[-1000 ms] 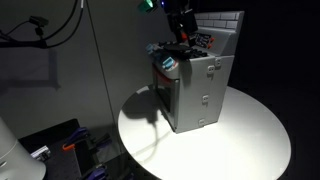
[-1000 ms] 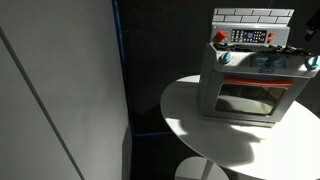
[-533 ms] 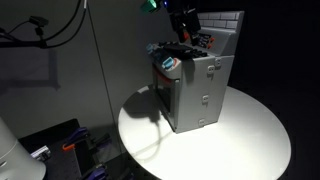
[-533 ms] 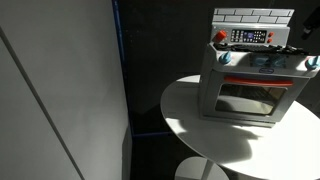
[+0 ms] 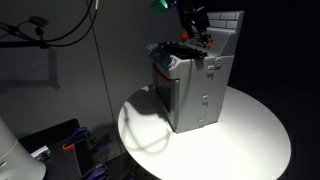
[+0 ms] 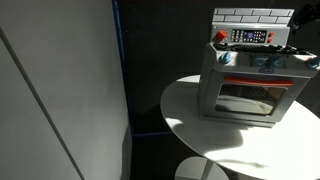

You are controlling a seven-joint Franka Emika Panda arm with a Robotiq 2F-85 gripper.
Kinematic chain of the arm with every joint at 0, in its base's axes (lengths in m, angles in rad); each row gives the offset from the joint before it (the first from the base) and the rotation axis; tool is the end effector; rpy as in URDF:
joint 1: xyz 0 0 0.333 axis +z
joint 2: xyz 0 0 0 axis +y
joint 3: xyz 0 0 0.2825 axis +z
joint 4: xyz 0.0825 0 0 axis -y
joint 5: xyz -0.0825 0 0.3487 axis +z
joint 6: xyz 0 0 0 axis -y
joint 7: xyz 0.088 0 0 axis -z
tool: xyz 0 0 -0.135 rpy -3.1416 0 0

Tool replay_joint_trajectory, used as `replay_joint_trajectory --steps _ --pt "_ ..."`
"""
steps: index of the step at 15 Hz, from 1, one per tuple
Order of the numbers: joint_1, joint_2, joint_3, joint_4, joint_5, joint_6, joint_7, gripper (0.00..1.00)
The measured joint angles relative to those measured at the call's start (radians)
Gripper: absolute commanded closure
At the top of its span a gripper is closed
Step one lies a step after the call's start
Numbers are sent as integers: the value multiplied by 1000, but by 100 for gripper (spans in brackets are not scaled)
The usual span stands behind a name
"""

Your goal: Push both orange buttons on the right of the toy stove

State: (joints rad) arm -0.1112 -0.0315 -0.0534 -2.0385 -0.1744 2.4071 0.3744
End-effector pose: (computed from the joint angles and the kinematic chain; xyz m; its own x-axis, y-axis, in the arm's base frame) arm 0.5500 -0.0960 0.4557 0.8283 -0.3819 0.4101 -0.4211 -0.9070 0.0061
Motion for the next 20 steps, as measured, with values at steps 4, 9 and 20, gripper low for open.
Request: replay_joint_trajectory --steps 4,9,20 --pt "5 48 -1 61 0 0 26 0" --pt "9 102 -7 113 0 0 67 0" --pt "33 182 -42 189 0 0 140 0"
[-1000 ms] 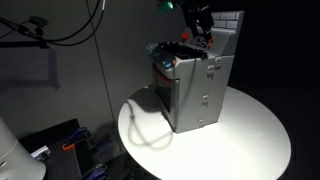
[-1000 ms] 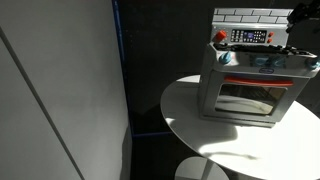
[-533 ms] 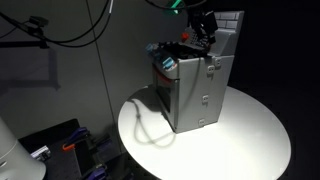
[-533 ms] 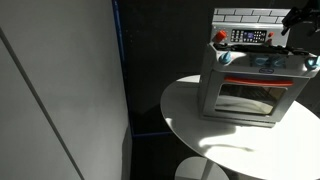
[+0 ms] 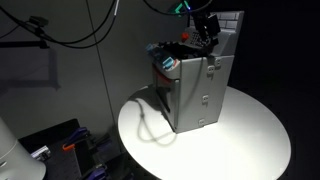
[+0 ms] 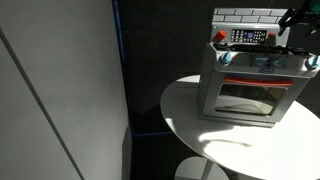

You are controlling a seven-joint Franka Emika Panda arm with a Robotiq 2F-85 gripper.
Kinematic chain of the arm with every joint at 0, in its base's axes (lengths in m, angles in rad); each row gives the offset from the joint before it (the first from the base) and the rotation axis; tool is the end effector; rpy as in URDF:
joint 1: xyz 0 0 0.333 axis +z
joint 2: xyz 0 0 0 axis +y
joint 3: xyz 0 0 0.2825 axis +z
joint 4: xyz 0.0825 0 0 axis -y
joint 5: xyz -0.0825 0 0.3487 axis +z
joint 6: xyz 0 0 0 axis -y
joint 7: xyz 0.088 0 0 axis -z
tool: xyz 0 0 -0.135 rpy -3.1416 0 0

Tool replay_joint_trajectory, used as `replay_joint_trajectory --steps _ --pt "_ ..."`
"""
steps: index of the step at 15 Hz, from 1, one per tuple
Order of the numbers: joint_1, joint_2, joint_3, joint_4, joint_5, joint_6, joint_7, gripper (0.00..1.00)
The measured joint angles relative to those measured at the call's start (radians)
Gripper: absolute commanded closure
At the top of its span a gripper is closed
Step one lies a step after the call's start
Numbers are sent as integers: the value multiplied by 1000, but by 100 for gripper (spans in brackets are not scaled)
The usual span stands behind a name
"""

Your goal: Push both orange buttons on the right of the toy stove

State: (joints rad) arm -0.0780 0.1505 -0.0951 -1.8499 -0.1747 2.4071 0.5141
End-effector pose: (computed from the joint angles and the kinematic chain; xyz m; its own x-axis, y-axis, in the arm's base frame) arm 0.6001 -0.1071 0.4413 0.7560 -0.5029 0.4190 -0.5383 -0.8418 -0.0390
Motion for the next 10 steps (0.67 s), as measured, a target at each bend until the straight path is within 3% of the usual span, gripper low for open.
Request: replay_joint_trajectory --steps 10 --pt "20 32 -18 32 0 0 37 0"
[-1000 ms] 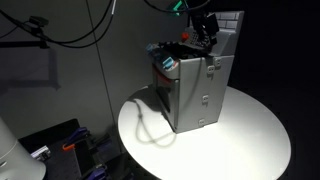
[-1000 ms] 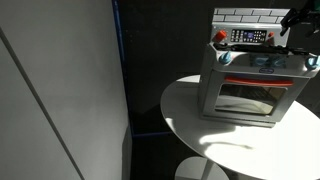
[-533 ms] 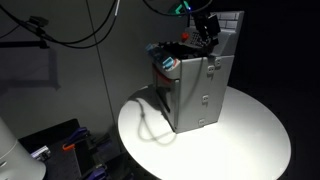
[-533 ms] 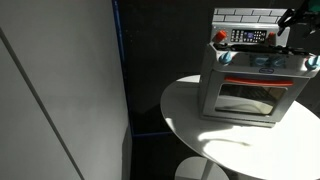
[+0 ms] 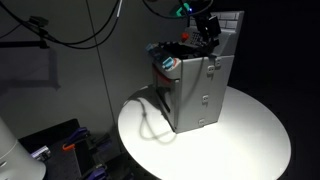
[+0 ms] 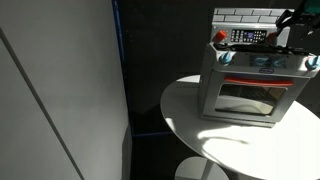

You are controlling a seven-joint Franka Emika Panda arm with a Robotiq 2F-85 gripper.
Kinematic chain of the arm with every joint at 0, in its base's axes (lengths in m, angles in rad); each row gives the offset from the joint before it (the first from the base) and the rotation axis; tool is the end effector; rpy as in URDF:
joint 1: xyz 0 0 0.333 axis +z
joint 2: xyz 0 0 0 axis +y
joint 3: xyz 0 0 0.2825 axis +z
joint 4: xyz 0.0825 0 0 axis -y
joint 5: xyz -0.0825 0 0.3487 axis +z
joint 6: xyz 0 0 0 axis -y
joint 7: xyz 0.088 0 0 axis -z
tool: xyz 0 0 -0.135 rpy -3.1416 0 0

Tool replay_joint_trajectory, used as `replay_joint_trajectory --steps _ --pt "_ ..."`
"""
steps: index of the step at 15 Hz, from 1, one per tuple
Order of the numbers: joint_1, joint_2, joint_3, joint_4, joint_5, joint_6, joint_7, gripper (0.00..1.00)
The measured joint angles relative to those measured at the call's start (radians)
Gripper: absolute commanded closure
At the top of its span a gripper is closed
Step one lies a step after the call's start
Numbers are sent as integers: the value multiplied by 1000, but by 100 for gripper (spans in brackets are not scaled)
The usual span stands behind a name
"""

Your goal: Push both orange buttons on the right of the toy stove

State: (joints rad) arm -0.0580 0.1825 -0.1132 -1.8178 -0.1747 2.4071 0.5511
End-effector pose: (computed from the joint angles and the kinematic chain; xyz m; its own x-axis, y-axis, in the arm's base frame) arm 0.6088 -0.1064 0.4376 0.7372 -0.5290 0.4203 -0.5637 -0.8245 -0.0490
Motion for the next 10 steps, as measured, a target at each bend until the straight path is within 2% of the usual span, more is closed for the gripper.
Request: replay_joint_trajectory --steps 10 --pt "6 23 -12 23 0 0 10 0"
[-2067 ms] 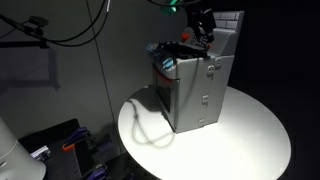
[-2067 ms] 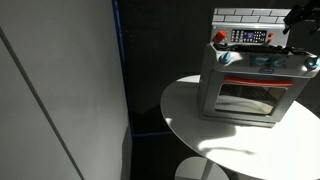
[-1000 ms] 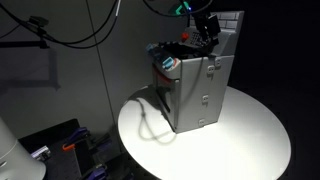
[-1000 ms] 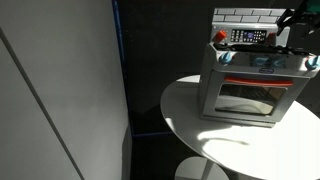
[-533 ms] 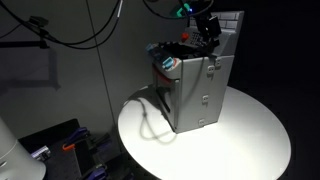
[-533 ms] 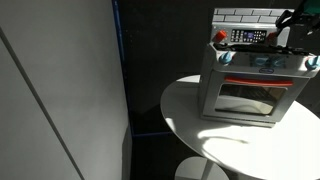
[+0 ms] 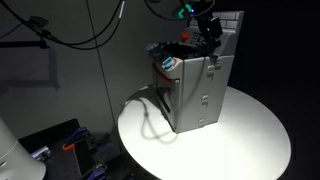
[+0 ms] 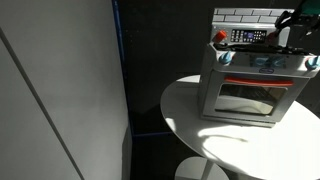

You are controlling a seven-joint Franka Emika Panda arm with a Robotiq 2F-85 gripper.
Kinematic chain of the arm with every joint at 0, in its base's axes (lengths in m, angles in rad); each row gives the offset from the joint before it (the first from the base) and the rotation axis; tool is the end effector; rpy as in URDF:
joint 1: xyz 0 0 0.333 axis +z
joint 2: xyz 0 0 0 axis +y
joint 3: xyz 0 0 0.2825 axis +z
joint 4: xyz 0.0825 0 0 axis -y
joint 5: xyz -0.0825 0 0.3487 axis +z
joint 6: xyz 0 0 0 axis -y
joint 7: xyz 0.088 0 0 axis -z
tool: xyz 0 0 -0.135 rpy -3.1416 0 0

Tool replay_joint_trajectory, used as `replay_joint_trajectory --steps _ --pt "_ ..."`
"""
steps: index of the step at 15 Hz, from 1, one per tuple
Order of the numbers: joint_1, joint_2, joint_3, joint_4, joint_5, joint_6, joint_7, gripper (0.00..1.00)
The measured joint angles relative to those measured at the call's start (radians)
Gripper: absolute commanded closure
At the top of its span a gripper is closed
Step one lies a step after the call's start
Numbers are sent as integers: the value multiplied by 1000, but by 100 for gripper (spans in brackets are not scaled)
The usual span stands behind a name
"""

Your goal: Push both orange buttons on the right of the toy stove

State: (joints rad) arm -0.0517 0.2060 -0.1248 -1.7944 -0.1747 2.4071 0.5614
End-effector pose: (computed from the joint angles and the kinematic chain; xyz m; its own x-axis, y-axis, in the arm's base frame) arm 0.6144 -0.1097 0.4346 0.7292 -0.5387 0.4220 -0.5750 -0.8167 -0.0490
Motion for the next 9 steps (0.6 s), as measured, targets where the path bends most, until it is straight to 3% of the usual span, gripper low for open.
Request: replay_joint_trajectory --steps 9 --pt "1 23 -1 31 0 0 0 0"
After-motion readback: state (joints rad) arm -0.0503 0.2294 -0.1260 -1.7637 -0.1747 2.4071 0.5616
